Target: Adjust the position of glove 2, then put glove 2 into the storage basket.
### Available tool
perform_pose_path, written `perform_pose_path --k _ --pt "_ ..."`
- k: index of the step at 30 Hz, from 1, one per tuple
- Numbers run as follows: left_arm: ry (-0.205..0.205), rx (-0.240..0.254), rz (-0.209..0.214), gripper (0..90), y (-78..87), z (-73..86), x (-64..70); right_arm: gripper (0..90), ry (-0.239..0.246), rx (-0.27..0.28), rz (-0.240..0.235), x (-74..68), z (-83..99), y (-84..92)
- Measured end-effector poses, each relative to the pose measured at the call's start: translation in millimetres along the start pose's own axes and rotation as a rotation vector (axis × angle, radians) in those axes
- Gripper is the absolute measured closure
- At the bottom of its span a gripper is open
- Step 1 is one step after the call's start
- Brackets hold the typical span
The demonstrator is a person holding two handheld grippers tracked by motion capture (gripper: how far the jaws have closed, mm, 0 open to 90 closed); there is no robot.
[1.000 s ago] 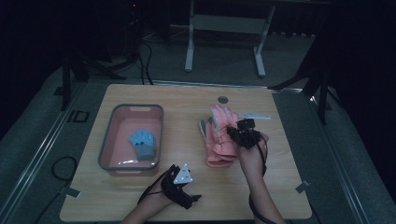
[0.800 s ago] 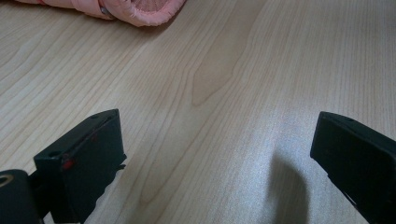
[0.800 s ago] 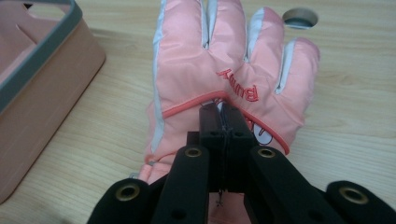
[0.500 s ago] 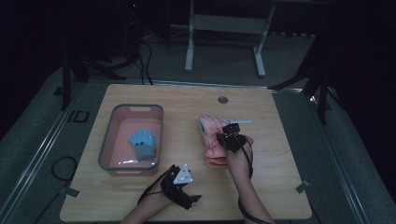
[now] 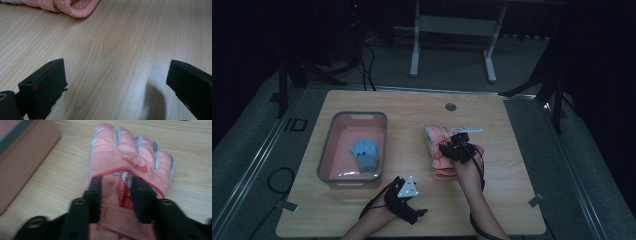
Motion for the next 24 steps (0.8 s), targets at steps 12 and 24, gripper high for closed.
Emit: perform_pose_path --k 12,24 --pt "0.046 0.027 0.007 3.0 4.2 -6.9 -1.3 19.4 0.052 0.032 -0.105 14.4 0.7 23.9" --pt "0.096 0.113 -0.042 3.1 23.8 -41.9 -3.1 16.8 0.118 0.08 -0.12 47.0 -6.7 62.2"
Point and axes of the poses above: each handheld gripper's, and its own axes: y roughly backward along the jaws, z roughly out of its underside, x roughly to its right, the point moved 7 cm from there along -y, roughly forward along the jaws, and after that the axes turned 5 degrees about -y, right-handed, at the moved point
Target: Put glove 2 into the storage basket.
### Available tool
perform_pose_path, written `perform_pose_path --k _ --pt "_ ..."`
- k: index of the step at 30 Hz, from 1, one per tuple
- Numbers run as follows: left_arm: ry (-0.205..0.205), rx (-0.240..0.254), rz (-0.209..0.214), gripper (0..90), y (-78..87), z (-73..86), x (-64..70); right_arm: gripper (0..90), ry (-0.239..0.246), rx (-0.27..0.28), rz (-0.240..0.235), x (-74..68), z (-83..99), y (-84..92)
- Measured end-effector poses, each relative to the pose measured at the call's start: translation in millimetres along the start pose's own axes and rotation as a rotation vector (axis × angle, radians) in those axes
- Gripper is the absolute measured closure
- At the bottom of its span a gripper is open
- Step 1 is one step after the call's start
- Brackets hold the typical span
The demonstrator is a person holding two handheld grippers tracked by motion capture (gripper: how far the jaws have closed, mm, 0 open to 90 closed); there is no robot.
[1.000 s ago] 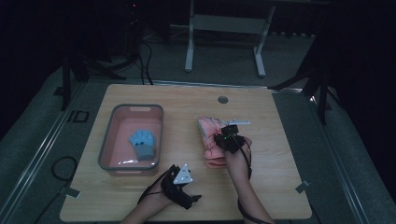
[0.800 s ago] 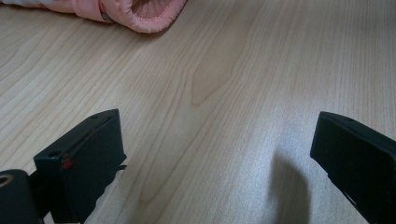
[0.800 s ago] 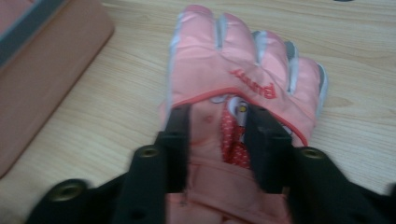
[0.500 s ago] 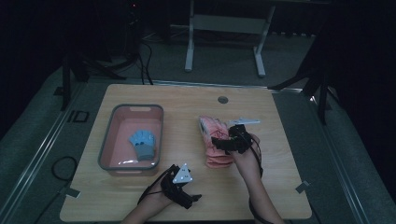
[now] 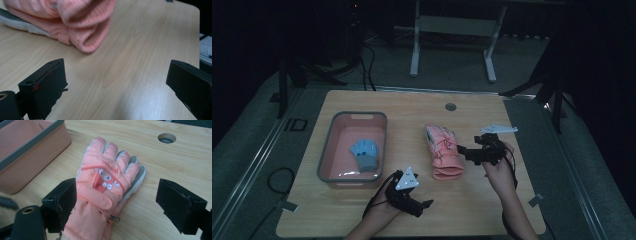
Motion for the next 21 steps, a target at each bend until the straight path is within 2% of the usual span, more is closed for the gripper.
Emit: perform_pose_path --k 1,4,6,7,8,11,12,13,15,16,17,18,20,21 --pt "0.01 0.011 0.013 3.1 1.4 -4.6 0.1 16.1 0.005 -0.006 -0.001 1.5 0.8 2.6" --pt "0.028 0.014 0.017 3.2 2.8 -13.4 -1.4 12.7 0.012 -0.009 -0.007 4.2 2.5 8.2" --pt "0.018 0.021 0.018 3.5 3.0 -27.5 -4.8 10.6 0.004 0.005 -0.042 3.7 2.2 11.3" --pt "0.018 0.021 0.018 3.7 3.0 -27.5 -4.8 10.6 0.004 0.005 -0.042 3.7 2.2 11.3" --pt "-0.003 0.022 -0.002 4.0 3.2 -37.6 -8.1 10.6 0.009 0.011 -0.071 2.7 2.2 13.0" --pt "-0.005 0.029 -0.007 4.1 3.2 -44.3 -10.5 10.6 0.013 0.012 -0.075 2.8 2.4 13.5" --pt "0.002 0.035 -0.014 4.1 2.7 -53.9 -15.1 10.6 0.025 0.009 -0.084 2.5 3.1 13.6" --pt "0.005 0.038 -0.017 4.3 1.2 -64.8 -20.7 15.4 0.046 0.011 -0.086 4.4 3.7 12.0" --pt "0.008 0.04 -0.017 4.3 0.3 -70.3 -23.9 25.1 0.051 0.011 -0.063 8.1 3.8 9.9" --pt "0.025 0.049 -0.013 4.4 -2.0 -82.3 -31.5 28.9 0.057 0.011 -0.057 10.4 4.0 8.3" --pt "0.029 0.049 -0.016 4.5 -3.4 -87.1 -35.3 33.4 0.061 0.014 -0.039 13.4 3.5 6.4" --pt "0.022 0.044 -0.028 4.6 -5.0 -91.4 -39.3 42.3 0.07 -0.002 -0.026 16.1 3.9 4.1" --pt "-0.002 0.026 -0.056 6.2 -8.7 -98.2 -46.2 45.7 0.072 -0.007 -0.02 20.2 2.3 -0.9" --pt "-0.001 0.013 -0.073 6.6 -12.1 -101.9 -52.1 50.5 0.069 -0.013 -0.023 20.9 1.6 -2.6"
Point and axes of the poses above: each handheld gripper's, and its own axes: y roughly backward along the jaws, z roughly out of its underside, x roughly to its right, the point moved 7 cm from there along -y, roughly forward along the jaws, and after that the axes turned 5 degrees about -y, right-handed, at the moved point
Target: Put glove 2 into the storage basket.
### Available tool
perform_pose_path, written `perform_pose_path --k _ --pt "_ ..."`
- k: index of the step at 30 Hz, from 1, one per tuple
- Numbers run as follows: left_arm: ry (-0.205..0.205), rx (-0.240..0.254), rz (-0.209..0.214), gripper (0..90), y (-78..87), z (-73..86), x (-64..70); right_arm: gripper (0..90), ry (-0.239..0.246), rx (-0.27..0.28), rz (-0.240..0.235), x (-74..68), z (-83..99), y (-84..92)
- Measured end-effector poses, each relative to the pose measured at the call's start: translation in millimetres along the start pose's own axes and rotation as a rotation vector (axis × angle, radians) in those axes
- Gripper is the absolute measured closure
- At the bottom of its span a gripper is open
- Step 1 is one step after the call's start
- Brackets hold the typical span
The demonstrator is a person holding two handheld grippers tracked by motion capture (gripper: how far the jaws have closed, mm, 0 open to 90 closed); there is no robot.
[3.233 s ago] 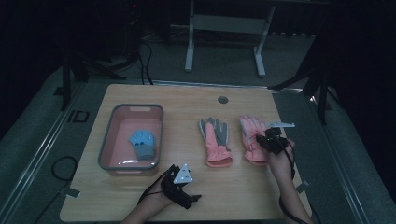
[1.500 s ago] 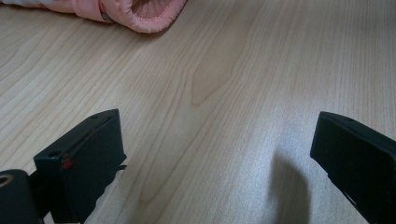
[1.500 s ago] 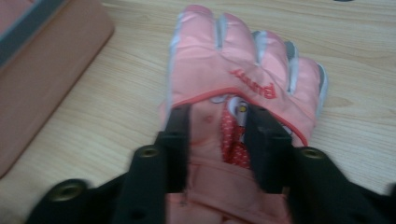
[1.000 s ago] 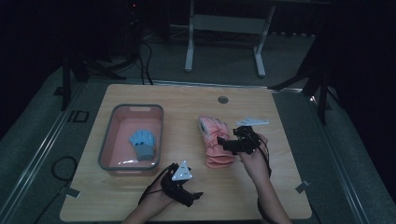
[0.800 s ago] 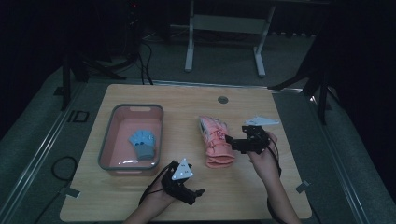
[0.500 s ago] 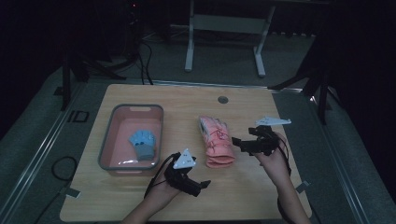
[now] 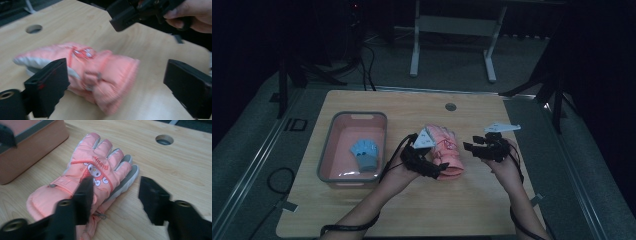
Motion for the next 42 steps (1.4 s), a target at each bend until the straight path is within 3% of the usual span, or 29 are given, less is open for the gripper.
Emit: perform_pose_path --k 1,3,4,8,11,14,15,17,21,25,26,29,33,37,39,42 --pt "0.012 -0.016 -0.014 6.7 -3.9 -2.3 -4.8 50.7 0.005 -0.005 0.0 1.1 -1.8 -3.2" --pt "0.036 -0.02 -0.047 15.4 -9.9 -6.9 -14.9 51.1 0.009 0.003 0.0 2.3 -6.1 -7.8" --pt "0.036 -0.02 -0.047 15.6 -9.9 -6.9 -14.9 51.1 0.009 0.003 0.0 2.3 -6.1 -7.8" --pt "0.08 -0.065 -0.118 16.0 -24.7 -12.1 -33.5 48.9 0.004 -0.009 -0.001 4.5 -13.8 -26.9" --pt "0.119 -0.12 -0.147 16.2 -36.3 -6.1 -43.2 47.9 -0.007 -0.034 -0.012 2.6 -10.1 -40.4" --pt "0.133 -0.136 -0.15 16.2 -40.2 -3.0 -45.5 47.8 -0.015 -0.04 -0.019 1.8 -7.8 -44.0" --pt "0.137 -0.172 -0.169 16.2 -49.5 4.3 -48.2 47.0 -0.019 -0.043 -0.022 1.5 -5.6 -47.2" --pt "0.147 -0.199 -0.18 16.1 -57.3 11.4 -48.2 43.5 -0.054 -0.055 -0.04 0.1 1.8 -55.9" --pt "0.225 -0.222 -0.128 16.1 -68.5 25.8 -46.2 40.1 -0.065 -0.089 -0.052 -4.2 12.3 -64.9" --pt "0.294 -0.234 -0.101 16.1 -76.2 38.6 -47.0 38.0 -0.112 -0.117 -0.069 -2.4 20.6 -72.7" --pt "0.316 -0.244 -0.101 16.1 -79.3 43.7 -47.6 37.1 -0.123 -0.131 -0.074 -2.0 23.4 -75.1" --pt "0.404 -0.238 -0.047 16.1 -88.4 56.9 -47.7 34.1 -0.162 -0.169 -0.082 0.3 31.0 -82.2" --pt "0.441 -0.231 -0.023 15.5 -93.5 62.2 -48.5 30.3 -0.253 -0.199 -0.107 6.3 37.4 -89.0" --pt "0.52 -0.231 0.053 14.2 -99.8 68.4 -51.3 32.3 -0.349 -0.237 -0.17 10.6 42.5 -94.3" --pt "0.524 -0.216 0.081 15.5 -101.0 68.5 -51.8 37.8 -0.373 -0.243 -0.202 10.6 43.5 -95.0" --pt "0.535 -0.203 0.133 27.3 -100.8 67.0 -50.9 44.3 -0.368 -0.244 -0.22 10.0 43.1 -95.1"
Point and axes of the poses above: each handheld gripper's, and its own axes: y roughly backward along the jaws, z roughly out of its underside, x roughly to its right, the point moved 7 cm from there along -y, roughly forward along the jaws, and after that the axes turned 5 degrees about -y, right-handed, at the moved point
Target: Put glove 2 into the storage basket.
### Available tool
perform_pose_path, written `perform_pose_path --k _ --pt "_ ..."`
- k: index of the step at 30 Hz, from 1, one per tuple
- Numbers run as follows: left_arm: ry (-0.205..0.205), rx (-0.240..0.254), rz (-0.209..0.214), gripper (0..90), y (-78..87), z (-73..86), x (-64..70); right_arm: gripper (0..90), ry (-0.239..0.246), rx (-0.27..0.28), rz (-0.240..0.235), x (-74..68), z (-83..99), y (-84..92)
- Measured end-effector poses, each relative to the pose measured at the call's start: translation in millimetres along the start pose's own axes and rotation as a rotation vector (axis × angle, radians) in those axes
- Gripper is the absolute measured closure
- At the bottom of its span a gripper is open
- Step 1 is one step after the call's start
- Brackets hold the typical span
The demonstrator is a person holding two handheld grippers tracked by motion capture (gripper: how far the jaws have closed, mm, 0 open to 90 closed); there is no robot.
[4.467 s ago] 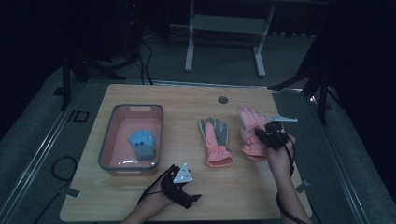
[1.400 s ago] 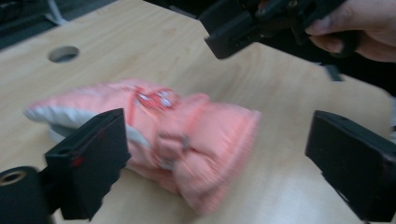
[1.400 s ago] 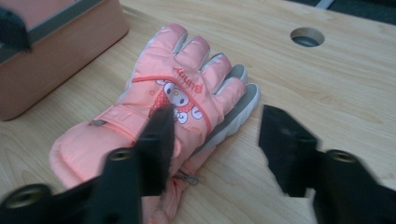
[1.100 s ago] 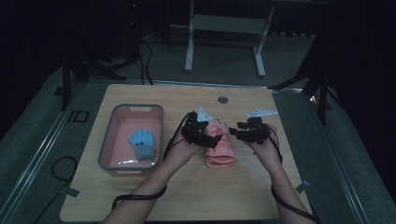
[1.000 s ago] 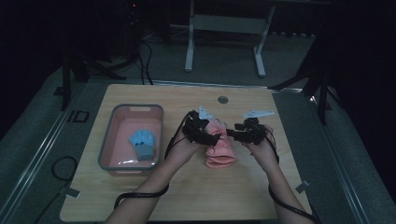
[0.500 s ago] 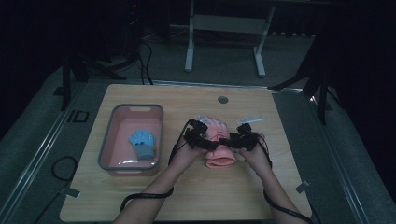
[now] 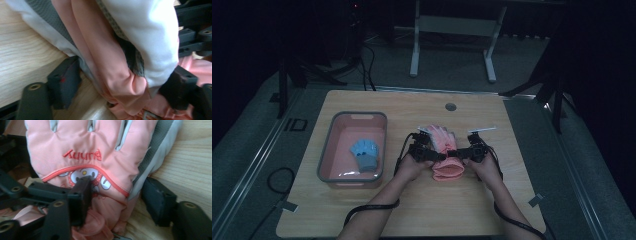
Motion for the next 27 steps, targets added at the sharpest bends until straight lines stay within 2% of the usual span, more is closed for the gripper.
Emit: perform_pose_path --k 2,4,6,8,17,21,27 --pt "-0.022 0.006 -0.014 38.0 2.0 -1.0 2.6 53.4 0.015 0.005 0.0 -3.0 0.2 -0.1" --pt "-0.031 0.013 -0.027 47.2 3.7 -2.1 5.1 59.8 0.037 0.02 0.03 -7.5 0.4 0.6" --pt "-0.042 0.014 -0.036 53.4 5.1 -2.4 6.7 63.6 0.064 0.032 0.064 -11.7 0.6 1.0" --pt "-0.043 0.013 -0.04 57.4 6.5 -2.9 8.0 65.7 0.066 0.042 0.078 -13.7 0.7 1.8" --pt "-0.082 -0.003 -0.09 62.4 17.2 -8.2 20.0 70.5 0.083 0.084 0.151 -28.9 0.7 11.9" --pt "-0.086 -0.006 -0.092 63.1 26.4 -11.1 24.6 71.1 0.096 0.095 0.154 -36.7 -1.2 16.9" --pt "-0.122 0.003 -0.119 63.5 49.5 -22.3 31.7 71.4 0.113 0.134 0.152 -55.8 -9.5 27.8"
Point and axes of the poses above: each handheld gripper's, and its own axes: y roughly backward along the jaws, z roughly out of its underside, x roughly to its right, the point moved 7 cm from there along -y, roughly forward along the jaws, and after that the axes turned 5 degrees about -y, right-handed, at the moved point
